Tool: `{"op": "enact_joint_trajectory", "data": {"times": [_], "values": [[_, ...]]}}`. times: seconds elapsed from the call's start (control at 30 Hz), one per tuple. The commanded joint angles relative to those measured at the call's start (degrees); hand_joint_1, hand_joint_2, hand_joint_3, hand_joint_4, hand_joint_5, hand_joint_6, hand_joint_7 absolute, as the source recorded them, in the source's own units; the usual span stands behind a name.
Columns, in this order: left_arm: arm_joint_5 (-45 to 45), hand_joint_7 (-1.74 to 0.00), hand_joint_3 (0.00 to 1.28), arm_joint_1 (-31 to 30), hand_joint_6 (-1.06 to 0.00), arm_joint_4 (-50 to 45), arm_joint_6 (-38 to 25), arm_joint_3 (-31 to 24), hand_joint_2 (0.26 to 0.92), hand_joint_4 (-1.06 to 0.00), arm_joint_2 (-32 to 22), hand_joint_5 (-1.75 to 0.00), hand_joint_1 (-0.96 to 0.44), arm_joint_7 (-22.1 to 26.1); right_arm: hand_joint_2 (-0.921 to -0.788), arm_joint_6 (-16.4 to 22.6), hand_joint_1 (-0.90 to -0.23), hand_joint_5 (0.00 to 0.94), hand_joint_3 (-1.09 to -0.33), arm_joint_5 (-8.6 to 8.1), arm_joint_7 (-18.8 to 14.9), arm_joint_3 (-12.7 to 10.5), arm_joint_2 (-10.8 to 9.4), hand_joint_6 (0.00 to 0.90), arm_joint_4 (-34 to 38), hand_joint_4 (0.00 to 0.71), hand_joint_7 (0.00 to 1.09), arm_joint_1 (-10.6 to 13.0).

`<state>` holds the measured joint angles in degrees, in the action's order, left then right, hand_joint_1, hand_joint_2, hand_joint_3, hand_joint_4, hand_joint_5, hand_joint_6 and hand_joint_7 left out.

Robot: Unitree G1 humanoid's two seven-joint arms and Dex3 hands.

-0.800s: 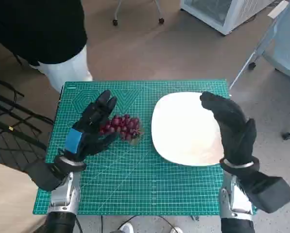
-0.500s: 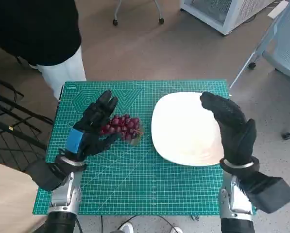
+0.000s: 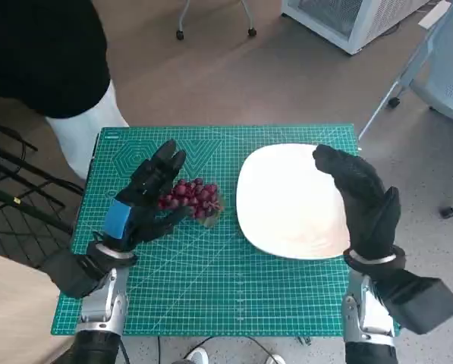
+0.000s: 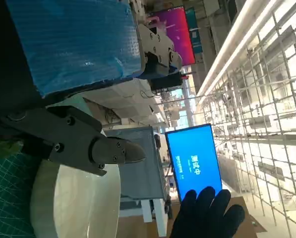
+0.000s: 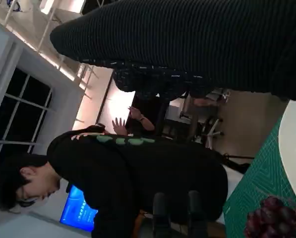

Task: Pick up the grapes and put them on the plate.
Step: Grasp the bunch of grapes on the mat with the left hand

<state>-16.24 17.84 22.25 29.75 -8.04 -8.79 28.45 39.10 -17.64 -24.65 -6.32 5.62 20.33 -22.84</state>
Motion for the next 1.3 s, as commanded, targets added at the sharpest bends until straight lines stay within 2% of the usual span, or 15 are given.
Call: {"op": "enact_joint_trajectory", "data": {"times": [0.03, 0.67, 0.87, 0.93, 1.07, 1.2, 1.3], "values": [[-0.23, 0.00, 0.27, -0.55, -0.32, -0.86, -0.45, 0.25, 0.921, -0.25, 0.11, 0.00, -0.28, 0.05, -0.921, -0.07, -0.676, 0.002, -0.716, 0.57, -0.20, 0.00, 0.07, 0.071, 0.26, 0.330, 0.33, 1.63], [-0.26, 0.00, 0.27, -0.56, -0.33, -0.98, -0.61, 0.40, 0.921, -0.26, -0.04, 0.00, -0.29, 0.20, -0.921, -1.42, -0.674, 0.001, -0.718, 0.65, 0.49, 0.25, -0.08, 0.077, -1.73, 0.330, 0.32, 2.72], [2.26, 0.00, 0.24, -0.80, -0.32, -1.79, 0.25, 0.87, 0.921, -0.26, -0.55, 0.00, -0.31, -1.14, -0.921, -1.96, -0.673, 0.001, -0.720, 0.57, 0.54, 0.25, -0.07, 0.078, -2.60, 0.329, 0.32, 3.16], [8.51, 0.00, 0.21, -0.99, -0.30, -2.58, 1.46, 1.49, 0.921, -0.24, -2.18, 0.00, -0.34, -4.26, -0.921, -2.10, -0.673, 0.001, -0.720, 0.59, 0.57, 0.21, -0.04, 0.078, -2.67, 0.329, 0.32, 3.19], [29.93, 0.00, 0.11, -2.57, -0.18, -8.19, 0.70, 3.17, 0.918, -0.09, -7.57, 0.00, -0.49, -14.73, -0.921, -2.34, -0.673, 0.001, -0.721, 0.45, 0.54, 0.14, -0.06, 0.078, -2.64, 0.329, 0.32, 3.18], [46.19, 0.00, 0.03, -4.21, -0.10, -15.97, -7.57, 5.16, 0.875, -0.02, -10.46, 0.00, -0.57, -20.38, -0.921, -2.71, -0.672, 0.000, -0.722, 0.30, 0.59, 0.13, -0.07, 0.079, -2.78, 0.328, 0.31, 3.09], [53.56, 0.00, 0.01, -4.66, -0.07, -20.14, -14.18, 6.79, 0.827, -0.01, -11.25, 0.00, -0.56, -20.48, -0.921, -2.95, -0.672, 0.000, -0.722, 0.39, 0.79, 0.13, -0.09, 0.079, -3.03, 0.328, 0.31, 3.17]]}}
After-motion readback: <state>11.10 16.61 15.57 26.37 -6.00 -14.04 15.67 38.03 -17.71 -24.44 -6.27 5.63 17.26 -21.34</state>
